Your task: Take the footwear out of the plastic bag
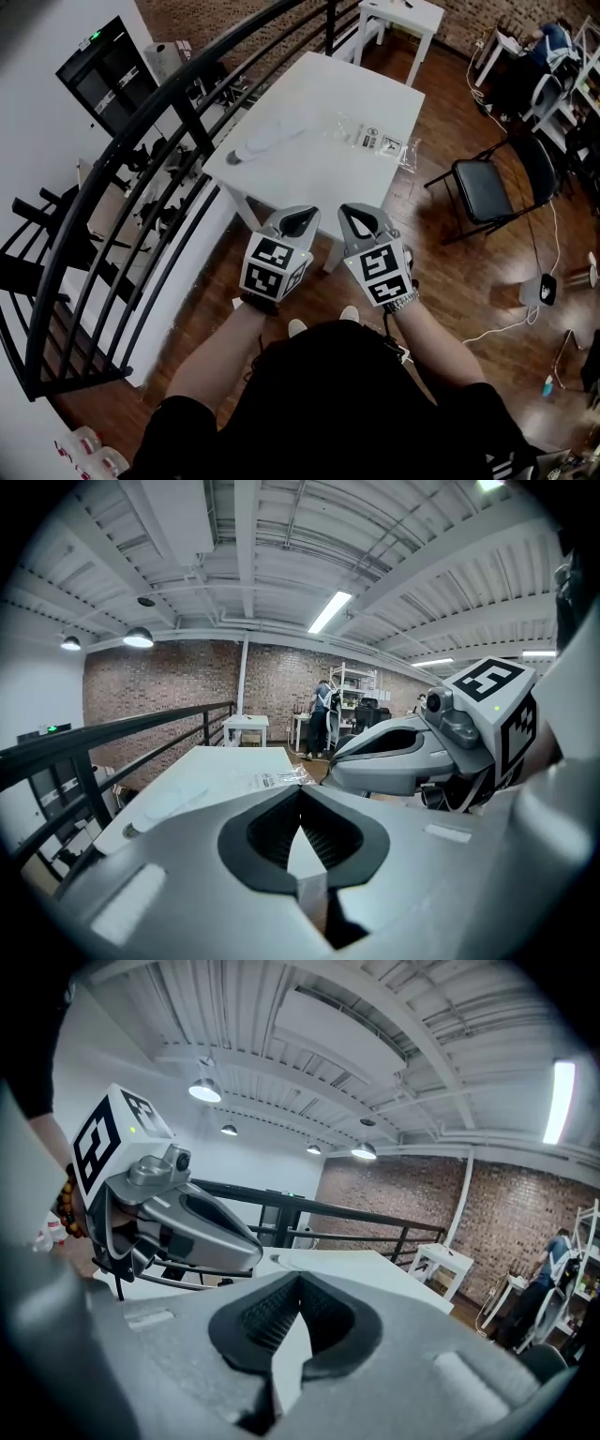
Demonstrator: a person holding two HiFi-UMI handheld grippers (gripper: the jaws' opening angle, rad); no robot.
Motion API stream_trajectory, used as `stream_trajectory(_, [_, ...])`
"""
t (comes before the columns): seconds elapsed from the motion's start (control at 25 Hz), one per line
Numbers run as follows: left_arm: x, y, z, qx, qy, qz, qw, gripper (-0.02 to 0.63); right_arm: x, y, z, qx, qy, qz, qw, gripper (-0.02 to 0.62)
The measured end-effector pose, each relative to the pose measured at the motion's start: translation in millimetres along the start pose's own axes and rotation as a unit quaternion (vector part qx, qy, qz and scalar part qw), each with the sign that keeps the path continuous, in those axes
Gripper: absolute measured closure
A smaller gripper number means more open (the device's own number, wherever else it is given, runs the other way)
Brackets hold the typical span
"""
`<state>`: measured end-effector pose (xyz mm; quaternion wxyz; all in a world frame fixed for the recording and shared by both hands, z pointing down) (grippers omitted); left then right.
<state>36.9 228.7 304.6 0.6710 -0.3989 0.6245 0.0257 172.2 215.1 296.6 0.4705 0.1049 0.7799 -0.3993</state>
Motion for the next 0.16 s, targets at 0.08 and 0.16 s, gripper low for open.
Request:
stream_trajectory(0.08, [3.3, -4.0, 3.5, 0.004, 0.002, 0.001, 1.0, 0.591, 0.1, 3.0, 6.8, 0.001, 0.002, 0.004, 1.0, 0.603])
stream_trajectory(0.16, [7.0, -7.0, 7.8, 0.008, 0.002, 0.002, 1.0, 0.591, 0.4, 6.7, 13.2, 0.001, 0.004, 0.007, 1.0, 0.603])
Point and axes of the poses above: the fingertips, and each gripper's own axes: y backward along the fingers, z to its right, x out of its top, the point moved 9 cm from there along y, backward along the fingers, and after that the axes turned 8 degrees about -z, right-handed, at the moved point
